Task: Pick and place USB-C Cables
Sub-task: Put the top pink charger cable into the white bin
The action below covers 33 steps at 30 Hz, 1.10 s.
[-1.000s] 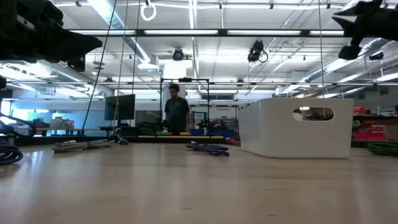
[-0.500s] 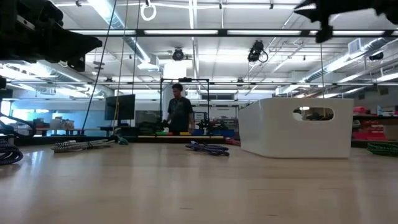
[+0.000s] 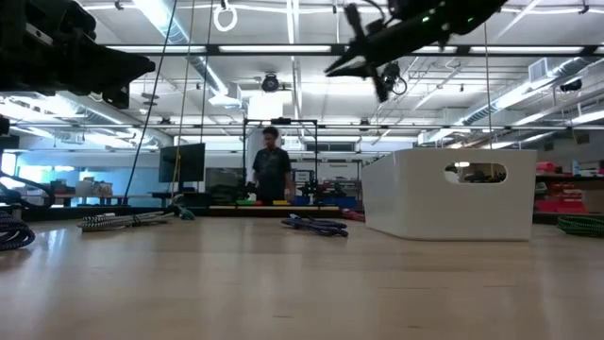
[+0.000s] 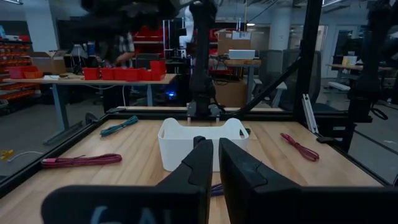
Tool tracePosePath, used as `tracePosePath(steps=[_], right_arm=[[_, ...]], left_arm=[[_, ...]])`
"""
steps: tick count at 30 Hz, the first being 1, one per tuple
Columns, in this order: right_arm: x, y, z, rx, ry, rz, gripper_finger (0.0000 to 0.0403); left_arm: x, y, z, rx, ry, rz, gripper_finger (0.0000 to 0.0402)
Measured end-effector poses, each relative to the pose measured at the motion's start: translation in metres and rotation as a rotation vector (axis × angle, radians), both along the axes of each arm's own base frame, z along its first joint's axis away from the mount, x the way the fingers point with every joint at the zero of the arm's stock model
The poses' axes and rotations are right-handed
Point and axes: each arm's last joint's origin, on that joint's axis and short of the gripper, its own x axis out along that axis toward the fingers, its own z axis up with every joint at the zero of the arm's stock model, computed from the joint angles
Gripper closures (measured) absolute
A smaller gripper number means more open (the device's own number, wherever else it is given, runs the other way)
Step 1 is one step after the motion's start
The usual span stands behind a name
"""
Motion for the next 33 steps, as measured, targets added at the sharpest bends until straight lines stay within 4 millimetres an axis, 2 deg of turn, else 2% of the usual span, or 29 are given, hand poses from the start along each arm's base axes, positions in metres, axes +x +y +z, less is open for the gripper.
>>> tracePosePath(steps=[3, 6, 12, 15, 19, 22, 25, 28, 33], right_arm=[[0.021, -0.016, -0.005, -0.115, -0.036, 0.104, 0.0372], [0.033, -0.034, -0.008, -0.232, 0.05, 0.152, 0.0372], [0.029, -0.068, -0.016, -0.23, 0.616, -0.018, 0.0372], [0.027, -0.085, -0.021, -0.216, 0.826, -0.05, 0.0368], [0.026, -0.102, -0.045, -0.085, 0.97, -0.002, 0.0342], [0.025, -0.11, -0.064, 0.053, 1.0, -0.004, 0.0306], [0.027, -0.114, -0.088, 0.153, 1.051, -0.007, 0.0268], [0.031, -0.115, -0.106, 0.182, 1.097, -0.005, 0.0237], [0.043, -0.112, -0.136, 0.227, 1.155, -0.012, 0.0218]], left_arm=[[0.0, 0.0, 0.0, 0.0, 0.0, 0.0, 0.0372], [0.0, 0.0, 0.0, 0.0, 0.0, 0.0, 0.0373], [0.0, 0.0, 0.0, 0.0, 0.0, 0.0, 0.0365], [0.0, 0.0, 0.0, 0.0, 0.0, 0.0, 0.0363], [0.0, 0.0, 0.0, 0.0, 0.0, 0.0, 0.0366], [0.0, 0.0, 0.0, 0.0, 0.0, 0.0, 0.037], [0.0, 0.0, 0.0, 0.0, 0.0, 0.0, 0.0371], [0.0, 0.0, 0.0, 0.0, 0.0, 0.0, 0.0368], [0.0, 0.0, 0.0, 0.0, 0.0, 0.0, 0.0363]])
